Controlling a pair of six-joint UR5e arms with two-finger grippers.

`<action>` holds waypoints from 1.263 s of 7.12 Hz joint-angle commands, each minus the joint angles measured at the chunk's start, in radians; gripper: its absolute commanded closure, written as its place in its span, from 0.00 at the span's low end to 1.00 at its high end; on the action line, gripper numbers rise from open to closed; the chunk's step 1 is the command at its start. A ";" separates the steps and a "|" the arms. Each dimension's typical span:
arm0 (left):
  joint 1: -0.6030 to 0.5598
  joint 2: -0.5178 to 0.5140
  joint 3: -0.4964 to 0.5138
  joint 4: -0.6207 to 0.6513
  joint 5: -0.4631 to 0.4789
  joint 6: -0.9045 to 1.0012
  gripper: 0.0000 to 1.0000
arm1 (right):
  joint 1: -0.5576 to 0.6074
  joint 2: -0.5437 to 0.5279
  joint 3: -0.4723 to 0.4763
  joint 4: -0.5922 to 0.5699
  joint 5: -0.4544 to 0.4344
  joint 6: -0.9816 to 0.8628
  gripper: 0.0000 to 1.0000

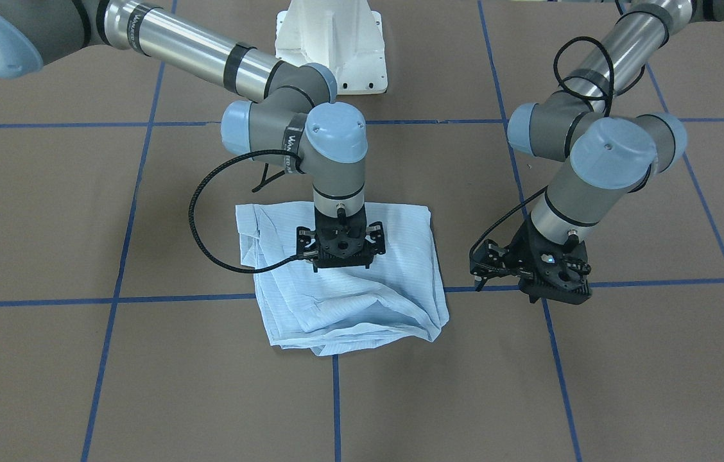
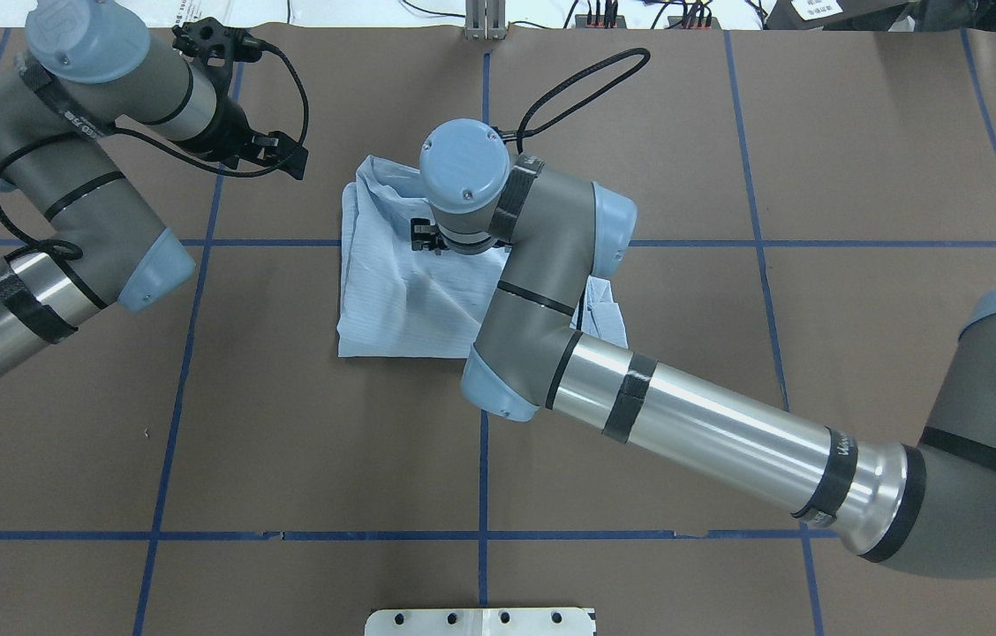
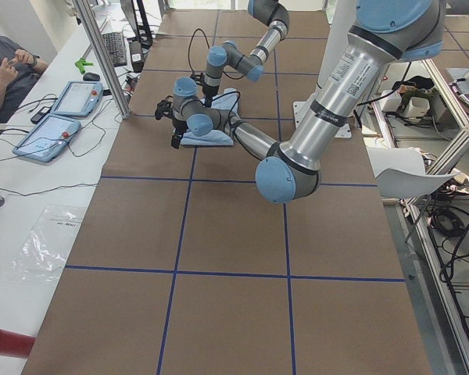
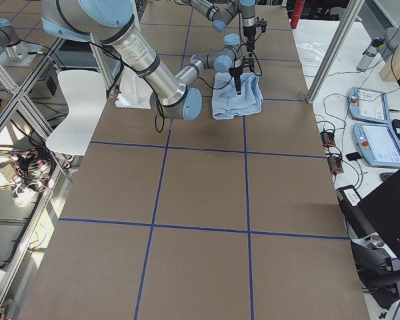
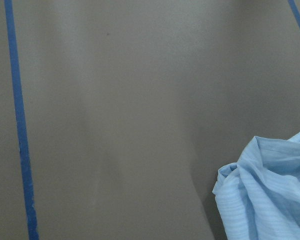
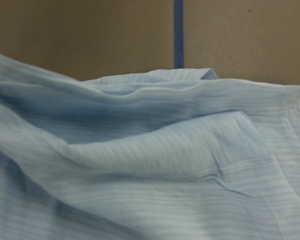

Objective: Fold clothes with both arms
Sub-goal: 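Press and smooth the folded shirt with the right gripper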

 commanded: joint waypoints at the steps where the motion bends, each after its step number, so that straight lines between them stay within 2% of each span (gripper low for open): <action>1: -0.002 0.005 -0.003 0.002 -0.019 0.000 0.00 | -0.018 0.075 -0.144 0.044 -0.091 -0.010 0.00; 2: -0.002 0.005 -0.010 0.004 -0.020 0.005 0.00 | -0.018 0.087 -0.222 0.125 -0.143 -0.012 0.00; 4: -0.003 0.005 -0.013 0.005 -0.021 0.005 0.00 | 0.006 0.098 -0.287 0.132 -0.254 -0.021 0.00; 5: -0.003 0.005 -0.016 0.007 -0.021 0.005 0.00 | 0.049 0.103 -0.302 0.132 -0.273 -0.021 0.00; 8: -0.003 0.011 -0.035 0.013 -0.031 0.003 0.00 | 0.106 0.123 -0.304 0.179 -0.267 -0.019 0.00; 9: -0.003 0.024 -0.050 0.013 -0.031 0.003 0.00 | 0.106 0.123 -0.304 0.179 -0.236 -0.021 0.00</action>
